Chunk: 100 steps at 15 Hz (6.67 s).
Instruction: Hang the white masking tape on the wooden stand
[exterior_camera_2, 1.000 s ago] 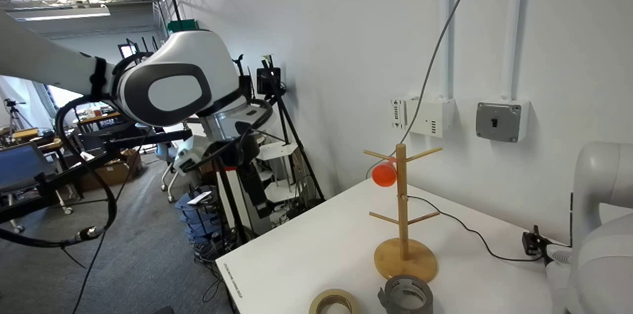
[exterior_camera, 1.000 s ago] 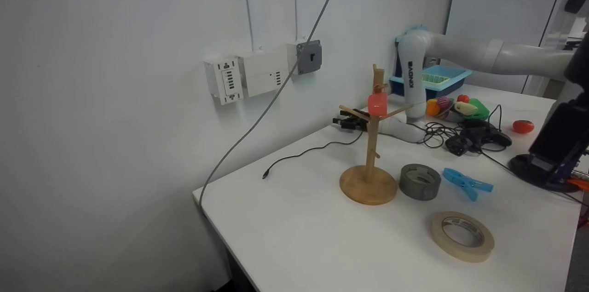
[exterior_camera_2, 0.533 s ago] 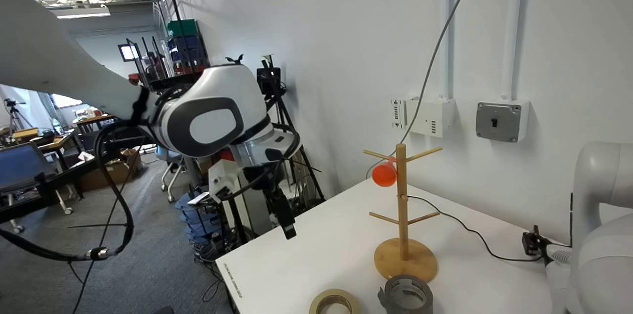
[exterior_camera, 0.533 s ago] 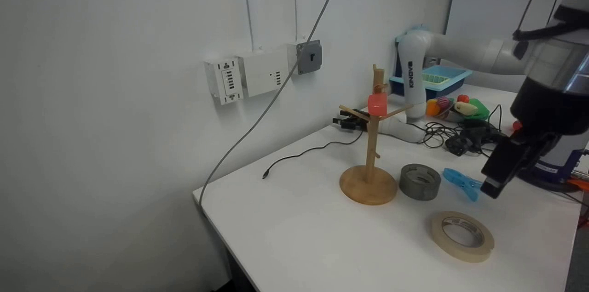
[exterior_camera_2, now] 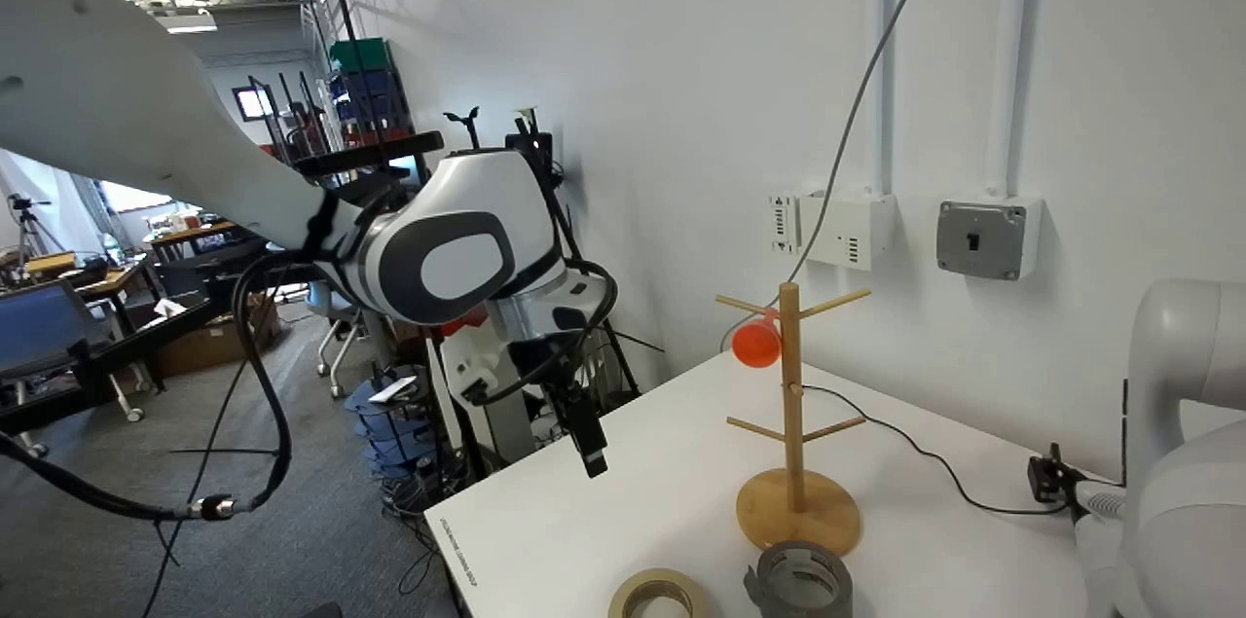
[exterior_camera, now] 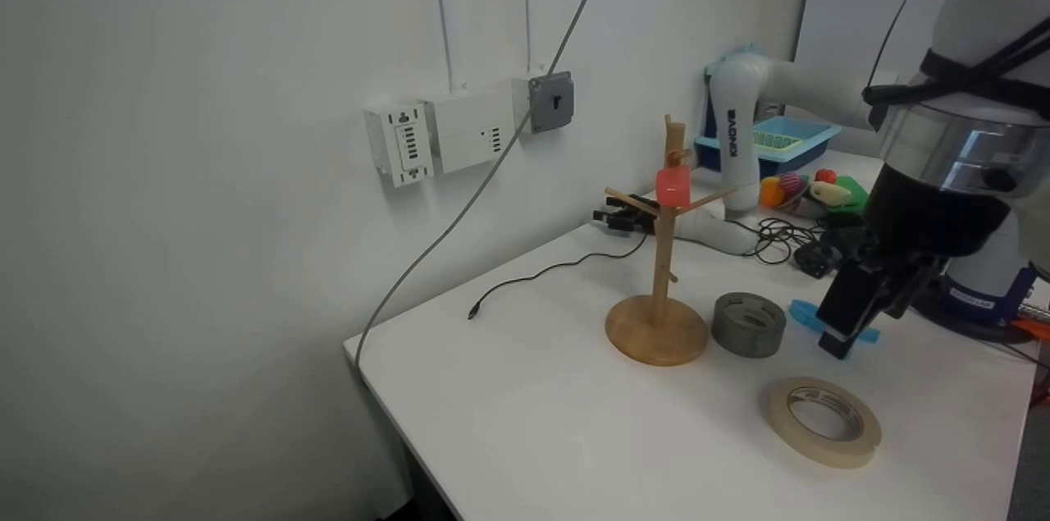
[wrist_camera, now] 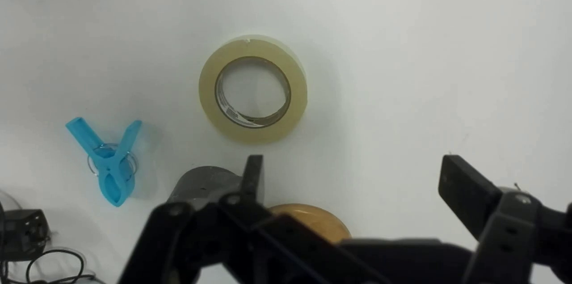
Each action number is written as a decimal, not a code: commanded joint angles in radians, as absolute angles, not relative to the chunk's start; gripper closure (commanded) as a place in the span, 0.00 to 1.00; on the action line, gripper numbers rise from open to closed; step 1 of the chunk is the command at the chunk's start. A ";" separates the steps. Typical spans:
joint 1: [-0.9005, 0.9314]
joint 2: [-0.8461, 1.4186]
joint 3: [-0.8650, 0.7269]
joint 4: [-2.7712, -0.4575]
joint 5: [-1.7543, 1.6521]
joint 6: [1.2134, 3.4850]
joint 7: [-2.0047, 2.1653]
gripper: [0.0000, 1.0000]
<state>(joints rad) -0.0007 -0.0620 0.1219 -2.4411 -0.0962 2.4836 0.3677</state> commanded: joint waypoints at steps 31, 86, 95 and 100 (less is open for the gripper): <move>0.096 0.527 -0.049 -2.176 -0.082 2.667 0.316 0.01; 0.240 0.320 -0.029 -2.139 -0.672 2.702 0.372 0.94; 0.248 0.411 -0.111 -2.046 -0.893 2.800 0.461 0.94; 0.247 0.489 -0.118 -1.994 -0.922 2.796 0.491 0.94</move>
<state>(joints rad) 0.2312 0.4300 -0.0975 -2.0519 -0.8867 2.7762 0.4527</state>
